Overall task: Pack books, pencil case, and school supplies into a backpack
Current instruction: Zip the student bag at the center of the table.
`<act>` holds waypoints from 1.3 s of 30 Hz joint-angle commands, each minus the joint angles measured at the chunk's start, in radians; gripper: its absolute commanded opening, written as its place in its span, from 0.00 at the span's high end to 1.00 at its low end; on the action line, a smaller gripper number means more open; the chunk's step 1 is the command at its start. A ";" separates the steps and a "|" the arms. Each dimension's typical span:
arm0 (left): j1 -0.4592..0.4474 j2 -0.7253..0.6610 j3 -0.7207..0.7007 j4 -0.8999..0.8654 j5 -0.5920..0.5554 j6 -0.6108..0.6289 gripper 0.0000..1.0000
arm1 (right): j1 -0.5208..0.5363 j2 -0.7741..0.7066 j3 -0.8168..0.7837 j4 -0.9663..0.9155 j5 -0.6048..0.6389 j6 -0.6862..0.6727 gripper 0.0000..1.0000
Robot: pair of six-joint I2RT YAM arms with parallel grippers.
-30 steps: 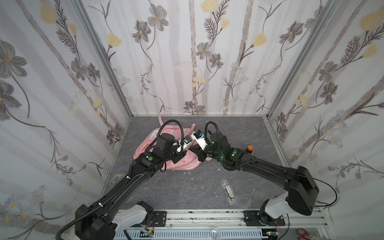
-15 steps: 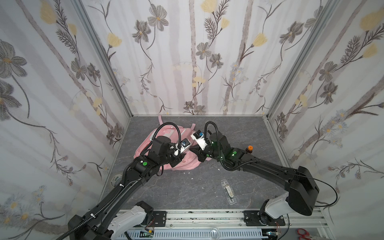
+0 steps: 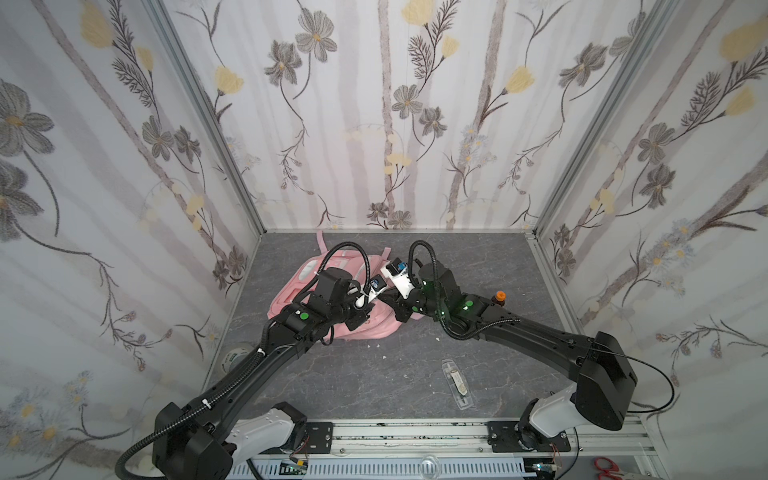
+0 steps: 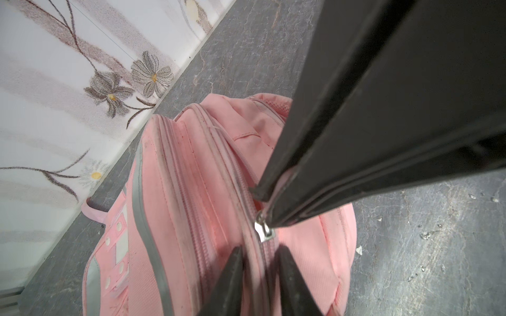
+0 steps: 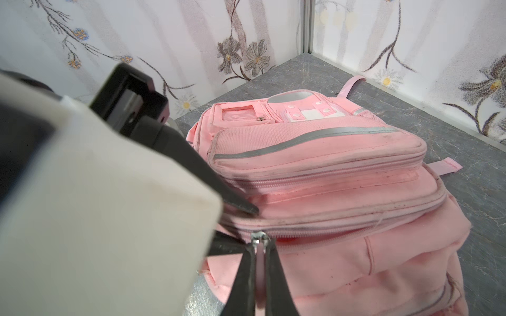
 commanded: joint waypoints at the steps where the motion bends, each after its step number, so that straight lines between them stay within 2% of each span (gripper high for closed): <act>1: 0.001 0.002 -0.016 0.027 -0.025 0.040 0.93 | -0.002 -0.013 0.016 0.089 -0.026 -0.004 1.00; 3: 0.000 -0.008 -0.025 0.031 -0.029 0.045 1.00 | -0.006 -0.015 0.016 0.086 -0.007 -0.004 1.00; 8: 0.001 -0.054 -0.044 0.059 -0.054 0.061 1.00 | -0.029 0.002 0.008 0.060 0.064 -0.010 1.00; 14: 0.001 -0.134 -0.009 0.040 0.043 0.104 1.00 | -0.179 0.072 -0.018 0.090 -0.008 0.017 1.00; 20: 0.002 -0.144 0.050 -0.041 0.079 0.148 1.00 | -0.259 0.160 0.033 0.079 0.058 0.003 1.00; 23: 0.025 -0.143 0.034 -0.008 0.003 0.163 1.00 | -0.290 0.186 0.081 0.048 0.096 0.007 1.00; 25: 0.045 -0.129 -0.008 0.135 -0.178 0.155 1.00 | -0.298 0.178 0.100 0.044 0.096 0.011 1.00; 27: 0.058 -0.078 -0.021 0.289 -0.411 0.154 1.00 | -0.297 0.165 0.124 0.033 0.082 -0.008 1.00; 28: 0.062 -0.050 -0.005 0.323 -0.478 0.147 1.00 | -0.297 0.160 0.137 0.024 0.072 -0.017 1.00; 30: 0.081 0.021 0.054 0.299 -0.516 0.129 1.00 | -0.293 0.143 0.154 0.013 0.062 -0.027 1.00; 33: 0.082 0.104 0.122 0.250 -0.512 0.090 1.00 | -0.284 0.105 0.150 0.026 0.035 -0.022 1.00; 35: 0.083 0.121 0.128 0.277 -0.502 0.049 1.00 | -0.271 0.083 0.140 0.031 0.014 -0.016 1.00; 36: 0.083 0.116 0.123 0.287 -0.476 0.033 0.87 | -0.260 0.073 0.133 0.034 0.004 -0.016 1.00; 37: 0.083 0.104 0.118 0.279 -0.424 0.028 0.69 | -0.248 0.066 0.127 0.036 -0.004 -0.016 1.00; 38: 0.082 0.083 0.110 0.259 -0.332 0.037 0.53 | -0.238 0.062 0.120 0.039 -0.019 -0.015 1.00; 39: 0.079 0.060 0.099 0.243 -0.231 0.051 0.45 | -0.225 0.059 0.111 0.044 -0.038 -0.012 1.00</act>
